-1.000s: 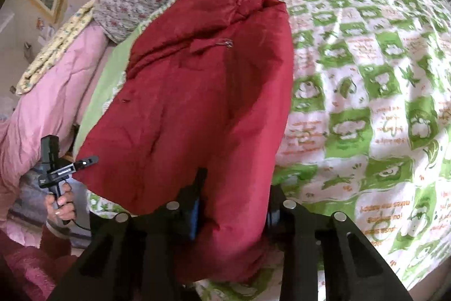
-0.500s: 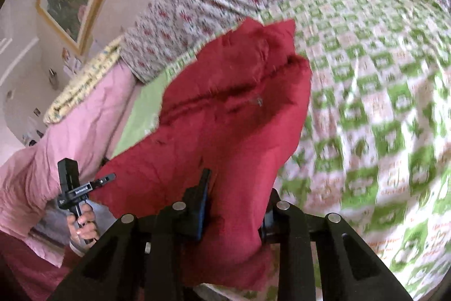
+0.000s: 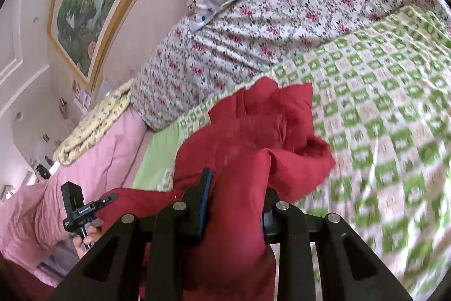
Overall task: Fold large clothes
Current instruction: 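Fold the lifted coat side over with the right tool while the left tool grasps the coat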
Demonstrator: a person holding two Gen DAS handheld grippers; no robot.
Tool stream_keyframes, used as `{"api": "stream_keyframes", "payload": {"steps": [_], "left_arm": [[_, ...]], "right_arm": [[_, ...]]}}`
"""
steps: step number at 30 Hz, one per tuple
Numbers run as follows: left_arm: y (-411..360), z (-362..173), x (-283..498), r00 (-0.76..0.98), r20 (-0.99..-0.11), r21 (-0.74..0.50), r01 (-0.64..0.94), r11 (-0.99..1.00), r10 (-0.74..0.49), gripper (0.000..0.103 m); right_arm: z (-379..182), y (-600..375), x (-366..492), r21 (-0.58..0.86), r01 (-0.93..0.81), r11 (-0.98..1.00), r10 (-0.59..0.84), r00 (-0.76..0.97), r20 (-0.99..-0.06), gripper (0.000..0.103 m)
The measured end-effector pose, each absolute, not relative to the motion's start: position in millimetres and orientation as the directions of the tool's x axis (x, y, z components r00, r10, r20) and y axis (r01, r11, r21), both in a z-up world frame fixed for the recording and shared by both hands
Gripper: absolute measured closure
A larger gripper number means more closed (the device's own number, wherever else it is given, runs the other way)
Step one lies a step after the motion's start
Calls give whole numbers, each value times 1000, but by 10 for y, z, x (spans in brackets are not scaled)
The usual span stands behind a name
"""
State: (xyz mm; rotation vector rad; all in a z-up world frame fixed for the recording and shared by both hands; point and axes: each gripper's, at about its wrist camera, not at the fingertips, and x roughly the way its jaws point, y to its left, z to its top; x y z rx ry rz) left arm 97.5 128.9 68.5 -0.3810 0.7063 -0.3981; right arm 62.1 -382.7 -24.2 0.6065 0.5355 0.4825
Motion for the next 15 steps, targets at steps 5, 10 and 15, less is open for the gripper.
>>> {"api": "stream_keyframes", "payload": {"steps": [5, 10, 15], "left_arm": [[1282, 840, 1368, 707, -537, -475, 197, 858, -460, 87], [1263, 901, 1840, 708, -553, -480, 160, 862, -440, 87], [1329, 848, 2397, 689, -576, -520, 106, 848, -439, 87]], "right_arm": [[-75, -3810, 1043, 636, -255, 728, 548, 774, -318, 78], [-35, -3819, 1584, 644, -213, 735, 520, 786, -334, 79], [-113, -3875, 2095, 678, -145, 720, 491, 798, -350, 79]]}}
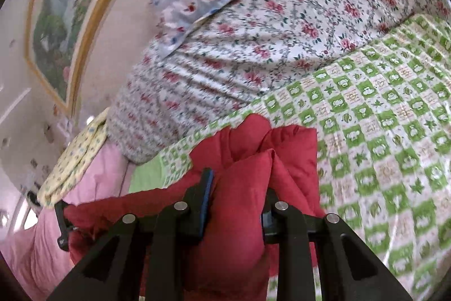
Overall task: Fold large clothes
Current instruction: 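Fold the lifted coat side over with the right tool while the left tool grasps the coat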
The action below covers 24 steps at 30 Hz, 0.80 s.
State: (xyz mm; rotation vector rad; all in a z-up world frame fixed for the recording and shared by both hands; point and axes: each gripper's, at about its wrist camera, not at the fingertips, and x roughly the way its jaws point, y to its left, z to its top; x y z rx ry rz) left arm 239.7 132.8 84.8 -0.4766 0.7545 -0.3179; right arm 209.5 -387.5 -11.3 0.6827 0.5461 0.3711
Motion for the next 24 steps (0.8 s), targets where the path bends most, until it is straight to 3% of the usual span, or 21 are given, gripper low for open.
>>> {"api": "stream_keyframes", "payload": {"steps": [14, 24], "left_arm": [[1391, 31, 3704, 620, -660, -575, -52, 816, -425, 83], [1397, -361, 4063, 586, -664, -614, -73, 786, -464, 82]], "right_arm": [[-829, -4049, 3303, 795, 103, 598, 427, 798, -425, 76], [-1277, -4037, 3649, 812, 192, 551, 369, 817, -444, 72]]}}
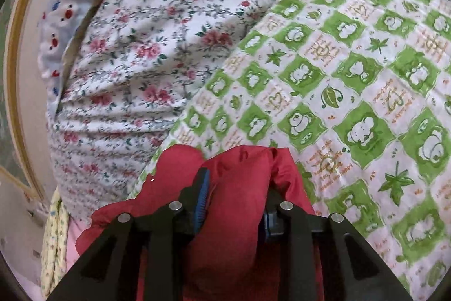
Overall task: Fold large clothes
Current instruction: 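Fold the lifted coat side over with the right tool while the left tool grasps the coat, then lay the folded coat side down with both tools and open them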
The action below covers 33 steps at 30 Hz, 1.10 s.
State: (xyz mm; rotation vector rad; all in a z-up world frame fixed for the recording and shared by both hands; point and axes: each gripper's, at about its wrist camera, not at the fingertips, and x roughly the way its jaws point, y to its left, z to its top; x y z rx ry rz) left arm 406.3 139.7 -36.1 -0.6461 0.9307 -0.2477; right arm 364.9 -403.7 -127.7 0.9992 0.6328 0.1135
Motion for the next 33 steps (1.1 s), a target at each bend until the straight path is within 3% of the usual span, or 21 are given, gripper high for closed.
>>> {"api": "stream_keyframes", "payload": {"steps": [4, 8, 12, 16, 19, 22, 28, 33], "left_arm": [[1454, -186, 3898, 606, -653, -592, -35, 805, -454, 78], [1584, 141, 3568, 658, -623, -569, -11, 822, -423, 64], [1599, 530, 3109, 727, -573, -520, 36, 854, -379, 63], [1115, 652, 2886, 683, -569, -463, 194, 865, -458, 63], [565, 562, 2812, 617, -608, -391, 316, 865, -500, 63], [77, 384, 2796, 589, -670, -279, 364, 889, -451, 63], [-185, -101, 3109, 594, -763, -116, 263, 958, -256, 63], [-136, -155, 3277, 602, -764, -123, 219, 968, -233, 63]], "right_arm": [[-1286, -4016, 3721, 802, 196, 564, 359, 817, -451, 72], [-1277, -3998, 3726, 795, 198, 574, 348, 820, -455, 72], [-1274, -3988, 3717, 789, 207, 578, 331, 825, -459, 71], [-1222, -3932, 3748, 765, 216, 607, 308, 824, -476, 66], [-1158, -3908, 3765, 750, 215, 626, 302, 819, -487, 60], [-1045, -3909, 3761, 736, 204, 645, 306, 814, -494, 54], [-589, -4006, 3423, 739, 125, 662, 299, 860, -413, 34], [-149, -3658, 3013, 596, -27, 803, 291, 890, -352, 32]]}}
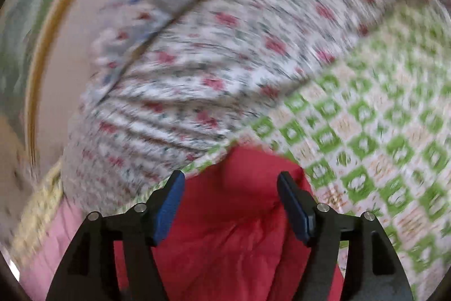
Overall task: Fold large clothes
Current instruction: 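Lay the folded coat side down with both tools and open them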
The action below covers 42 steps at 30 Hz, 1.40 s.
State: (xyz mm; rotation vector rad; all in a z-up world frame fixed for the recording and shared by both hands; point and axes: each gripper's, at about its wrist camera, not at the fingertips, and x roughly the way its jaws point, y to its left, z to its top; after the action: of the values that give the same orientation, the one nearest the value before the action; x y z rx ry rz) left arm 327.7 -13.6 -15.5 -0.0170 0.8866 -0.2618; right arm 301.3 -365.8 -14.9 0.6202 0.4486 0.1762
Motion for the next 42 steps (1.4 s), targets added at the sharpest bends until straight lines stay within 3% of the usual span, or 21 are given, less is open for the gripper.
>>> {"api": "stream_keyframes", "payload": {"steps": [5, 9, 13, 17, 22, 28, 42], "left_arm": [[-134, -131, 3332, 596, -769, -132, 204, 970, -230, 63], [-40, -78, 3277, 598, -763, -150, 207, 967, -247, 63], [186, 20, 3260, 637, -738, -154, 164, 974, -224, 63], [371, -125, 3535, 619, -769, -141, 78, 987, -159, 68], [442, -338, 3939, 587, -801, -139, 5, 990, -115, 68], [429, -437, 4151, 581, -810, -104, -12, 995, -77, 68], [558, -156, 3740, 601, -785, -167, 30, 985, -152, 68]], "right_arm": [[-260, -2720, 3168, 356, -259, 898, 422, 734, -532, 27], [-635, -2275, 3436, 179, -279, 943, 322, 645, -693, 27], [-811, -2398, 3689, 202, -223, 954, 300, 647, -701, 27], [-856, -2433, 3917, 224, -186, 957, 291, 635, -715, 27], [-974, -2538, 4096, 293, -160, 943, 326, 628, -706, 27], [-1037, -2488, 4242, 277, -135, 951, 297, 644, -705, 27], [-1000, -2535, 4211, 302, -159, 940, 331, 650, -684, 26]]}}
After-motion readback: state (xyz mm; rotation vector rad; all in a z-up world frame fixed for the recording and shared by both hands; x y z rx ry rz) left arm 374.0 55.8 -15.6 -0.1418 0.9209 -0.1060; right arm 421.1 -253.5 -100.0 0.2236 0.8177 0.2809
